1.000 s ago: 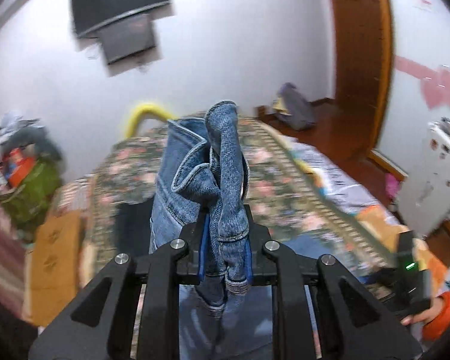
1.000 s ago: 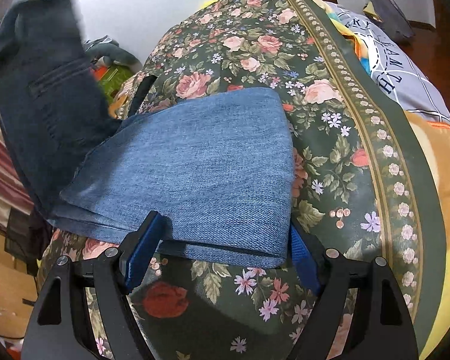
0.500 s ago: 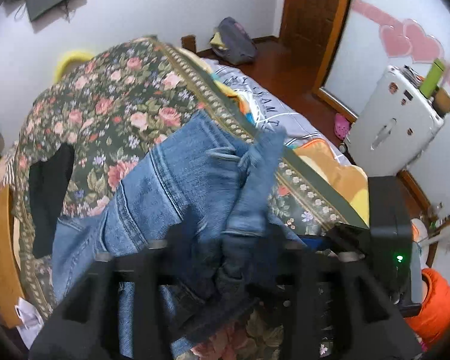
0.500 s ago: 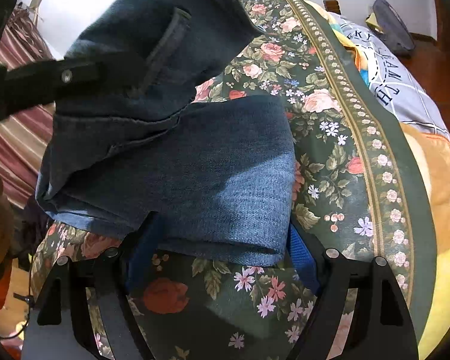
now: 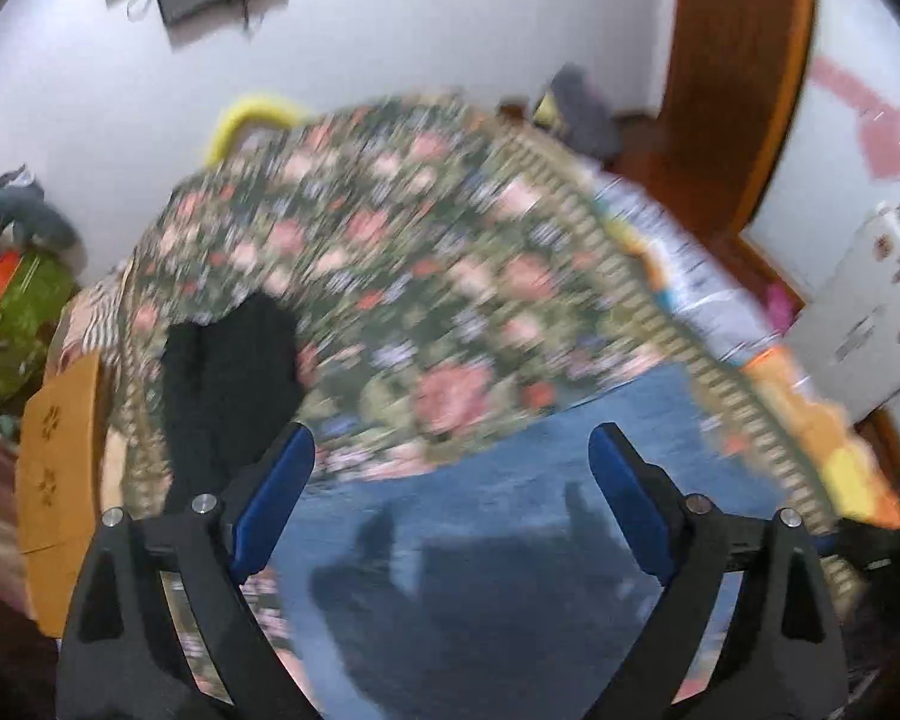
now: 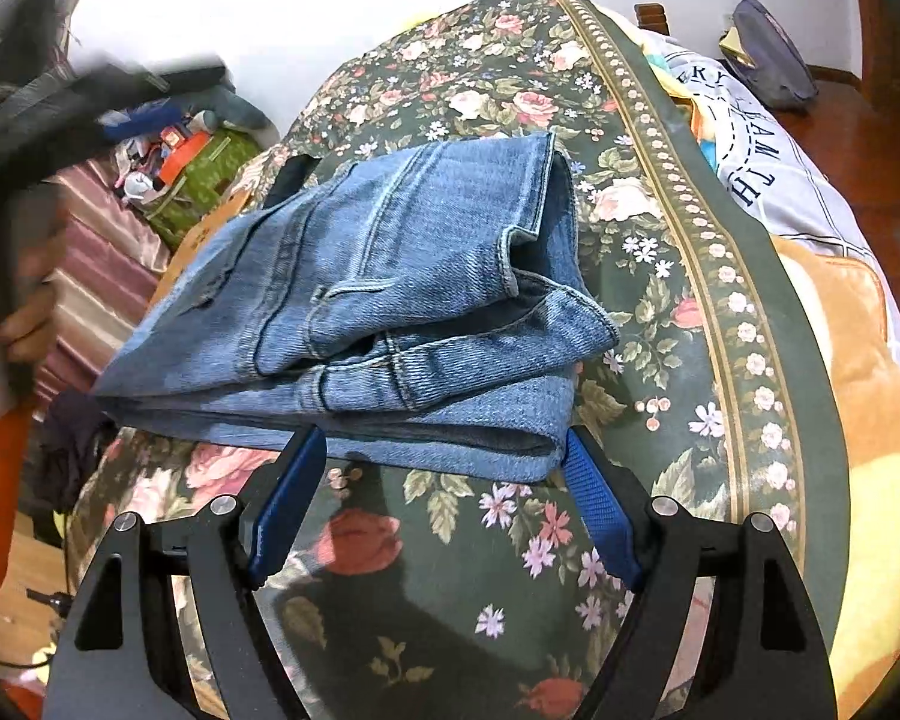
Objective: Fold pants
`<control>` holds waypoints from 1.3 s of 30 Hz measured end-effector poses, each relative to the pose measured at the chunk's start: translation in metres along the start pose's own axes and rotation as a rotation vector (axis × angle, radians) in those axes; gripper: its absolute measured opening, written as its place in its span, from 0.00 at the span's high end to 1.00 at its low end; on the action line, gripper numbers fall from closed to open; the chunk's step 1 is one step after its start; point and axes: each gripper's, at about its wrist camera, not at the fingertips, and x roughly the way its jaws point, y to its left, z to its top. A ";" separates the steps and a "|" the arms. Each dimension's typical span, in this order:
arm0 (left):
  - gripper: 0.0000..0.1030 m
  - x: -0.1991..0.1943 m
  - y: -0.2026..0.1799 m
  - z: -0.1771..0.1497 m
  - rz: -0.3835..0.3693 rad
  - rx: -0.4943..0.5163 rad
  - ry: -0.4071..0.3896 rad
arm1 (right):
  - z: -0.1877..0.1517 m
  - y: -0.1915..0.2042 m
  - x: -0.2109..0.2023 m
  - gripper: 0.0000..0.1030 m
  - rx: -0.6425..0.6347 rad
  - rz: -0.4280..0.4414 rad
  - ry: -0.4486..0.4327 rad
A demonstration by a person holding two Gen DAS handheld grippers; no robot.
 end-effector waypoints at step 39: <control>0.15 -0.055 0.074 -0.226 0.051 -0.311 0.170 | -0.016 0.106 -0.007 0.24 -0.241 0.052 -0.024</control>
